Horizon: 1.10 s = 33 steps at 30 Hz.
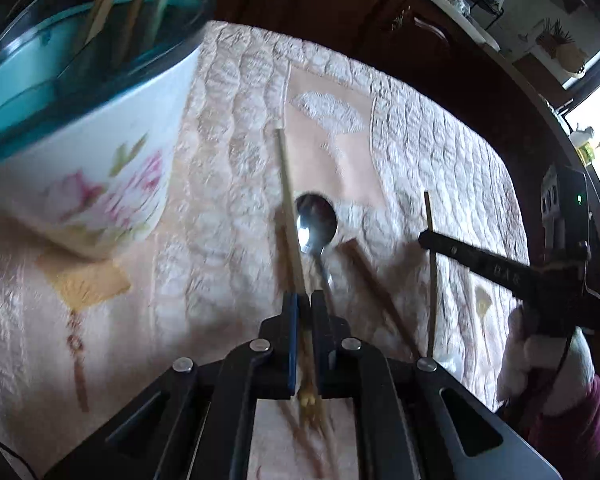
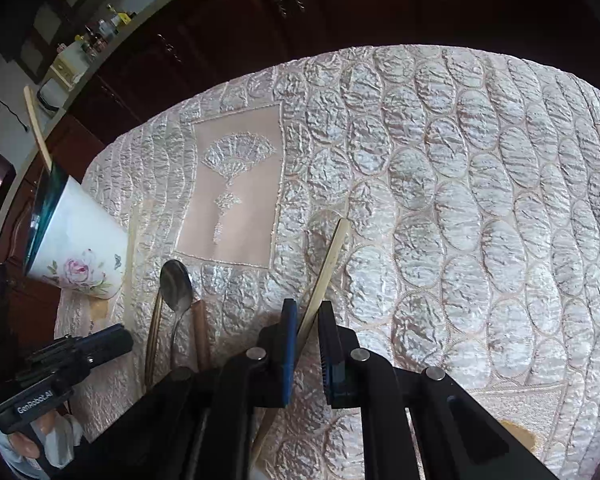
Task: Organize utensils
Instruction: 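Close the left gripper on a chopstick while the right gripper grasps another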
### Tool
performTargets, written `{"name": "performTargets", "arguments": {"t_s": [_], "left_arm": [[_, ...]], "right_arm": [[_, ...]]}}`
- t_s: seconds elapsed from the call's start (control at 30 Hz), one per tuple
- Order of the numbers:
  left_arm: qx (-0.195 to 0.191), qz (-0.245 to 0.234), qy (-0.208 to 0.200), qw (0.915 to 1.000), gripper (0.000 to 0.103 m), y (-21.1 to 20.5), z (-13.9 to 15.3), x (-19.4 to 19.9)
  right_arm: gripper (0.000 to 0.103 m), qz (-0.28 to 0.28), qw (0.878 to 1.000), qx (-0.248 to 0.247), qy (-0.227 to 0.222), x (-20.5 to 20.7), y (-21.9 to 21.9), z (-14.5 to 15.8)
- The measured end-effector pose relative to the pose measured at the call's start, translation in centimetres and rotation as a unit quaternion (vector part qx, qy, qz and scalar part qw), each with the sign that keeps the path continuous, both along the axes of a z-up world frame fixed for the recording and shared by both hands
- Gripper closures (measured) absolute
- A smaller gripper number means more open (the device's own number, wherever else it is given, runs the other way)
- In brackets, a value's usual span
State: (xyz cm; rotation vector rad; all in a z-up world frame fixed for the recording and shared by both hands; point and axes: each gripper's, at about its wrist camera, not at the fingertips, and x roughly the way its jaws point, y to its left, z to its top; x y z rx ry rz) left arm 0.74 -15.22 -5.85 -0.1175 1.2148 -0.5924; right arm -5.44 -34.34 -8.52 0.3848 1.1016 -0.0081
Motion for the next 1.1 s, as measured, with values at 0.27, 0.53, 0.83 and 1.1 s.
{"name": "performTargets", "arguments": {"t_s": [0.27,0.53,0.83,1.1], "left_arm": [[0.062,-0.026,0.008,0.9977,0.098,1.1,-1.4,-2.7],[0.101,0.001,-0.049,0.9937,0.068,-1.0,-0.8,-0.5],[0.14,-0.001,-0.071,0.9876,0.081,-4.0,-1.9,2.5],[0.042,-0.007,-0.068,0.9968,0.1,-0.7,3.4,2.1]], "right_arm": [[0.088,0.026,1.0,-0.002,0.017,-0.6,1.2,-0.3],[0.078,-0.003,1.0,0.001,0.026,1.3,-0.1,-0.3],[0.091,0.004,1.0,0.014,0.021,2.5,0.1,-0.3],[0.094,0.021,0.998,0.028,-0.052,0.1,0.8,5.1]]}}
